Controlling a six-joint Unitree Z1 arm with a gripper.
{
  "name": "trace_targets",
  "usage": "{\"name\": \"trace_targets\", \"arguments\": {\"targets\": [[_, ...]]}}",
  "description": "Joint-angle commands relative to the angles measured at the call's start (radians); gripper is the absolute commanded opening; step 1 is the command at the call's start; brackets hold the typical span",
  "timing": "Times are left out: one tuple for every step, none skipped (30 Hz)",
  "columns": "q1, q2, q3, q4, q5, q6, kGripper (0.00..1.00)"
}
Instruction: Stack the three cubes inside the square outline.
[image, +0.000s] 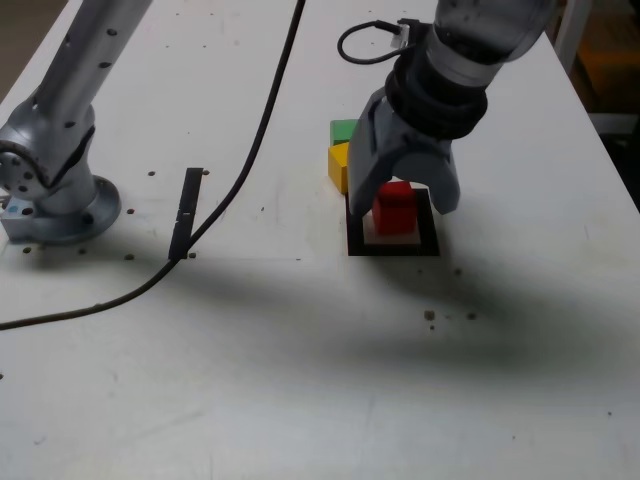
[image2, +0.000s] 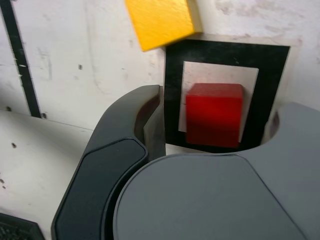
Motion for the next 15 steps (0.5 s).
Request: {"name": "trace_targets", "arguments": {"targets": [[0.000,-0.039,0.003,0.034,0.008,-0.016,0.98],[0.000,-0.062,0.010,0.063,0.013,-0.030,0.99],[0.000,-0.082,0.021,0.082,0.017,-0.041,0.99],[-0.001,-0.103,0.037,0.096,0.021,-0.052,0.99],[-0.003,-0.117,0.051,0.102,0.026,-0.064,0.99],[-0.007,-0.131,0.067,0.103,0.032,-0.078,0.99],[-0.011,-0.142,0.084,0.102,0.039,-0.095,0.99],[-0.014,-0.152,0.100,0.101,0.047,-0.114,0.99],[-0.017,-0.161,0.116,0.099,0.055,-0.136,0.99],[-0.019,-0.171,0.131,0.095,0.061,-0.158,0.99],[-0.019,-0.178,0.141,0.092,0.065,-0.173,0.99],[-0.018,-0.192,0.158,0.083,0.071,-0.199,0.99],[-0.015,-0.208,0.177,0.069,0.077,-0.223,0.98],[-0.011,-0.228,0.200,0.049,0.085,-0.245,0.98],[-0.005,-0.257,0.237,0.010,0.098,-0.272,0.97]]}}
